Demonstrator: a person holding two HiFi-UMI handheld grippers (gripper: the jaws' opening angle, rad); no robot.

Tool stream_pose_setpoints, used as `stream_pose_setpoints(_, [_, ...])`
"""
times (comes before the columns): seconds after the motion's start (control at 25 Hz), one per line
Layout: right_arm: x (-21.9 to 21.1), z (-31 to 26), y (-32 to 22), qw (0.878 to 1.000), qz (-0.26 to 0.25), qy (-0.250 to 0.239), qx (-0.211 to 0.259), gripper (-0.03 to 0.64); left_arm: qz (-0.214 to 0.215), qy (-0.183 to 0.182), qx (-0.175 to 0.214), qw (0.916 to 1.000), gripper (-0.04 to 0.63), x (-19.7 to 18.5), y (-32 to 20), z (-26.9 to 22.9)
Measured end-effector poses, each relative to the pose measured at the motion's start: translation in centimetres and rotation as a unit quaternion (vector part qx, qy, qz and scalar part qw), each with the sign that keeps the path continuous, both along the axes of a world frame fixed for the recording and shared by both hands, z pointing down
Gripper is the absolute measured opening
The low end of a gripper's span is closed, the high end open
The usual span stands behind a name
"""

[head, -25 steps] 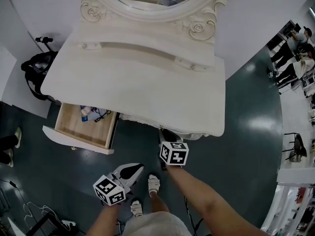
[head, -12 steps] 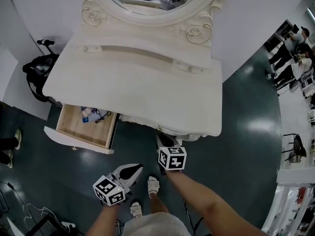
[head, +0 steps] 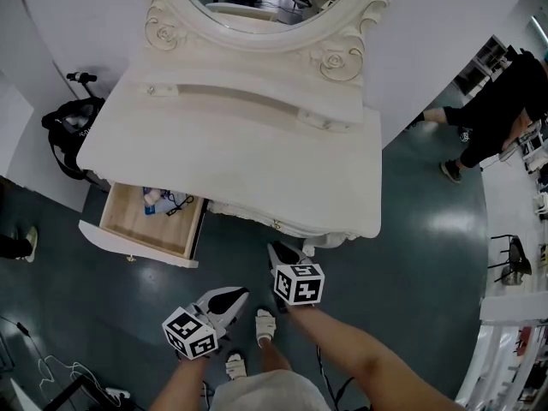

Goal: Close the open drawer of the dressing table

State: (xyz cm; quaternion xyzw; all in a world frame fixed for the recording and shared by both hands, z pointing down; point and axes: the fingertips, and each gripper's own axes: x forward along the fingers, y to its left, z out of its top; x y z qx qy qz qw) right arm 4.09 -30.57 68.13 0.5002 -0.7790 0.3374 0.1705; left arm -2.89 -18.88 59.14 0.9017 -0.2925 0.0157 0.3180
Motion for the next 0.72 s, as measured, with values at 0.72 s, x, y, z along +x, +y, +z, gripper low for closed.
stream_pose_setpoints(0.72, [-1.3,-4.5,6.0,0.999,-0.046,-0.021,0.015,0.069,-0.005,-0.007,0.009,0.9999,0.011,-1.1,2.2,-2.1])
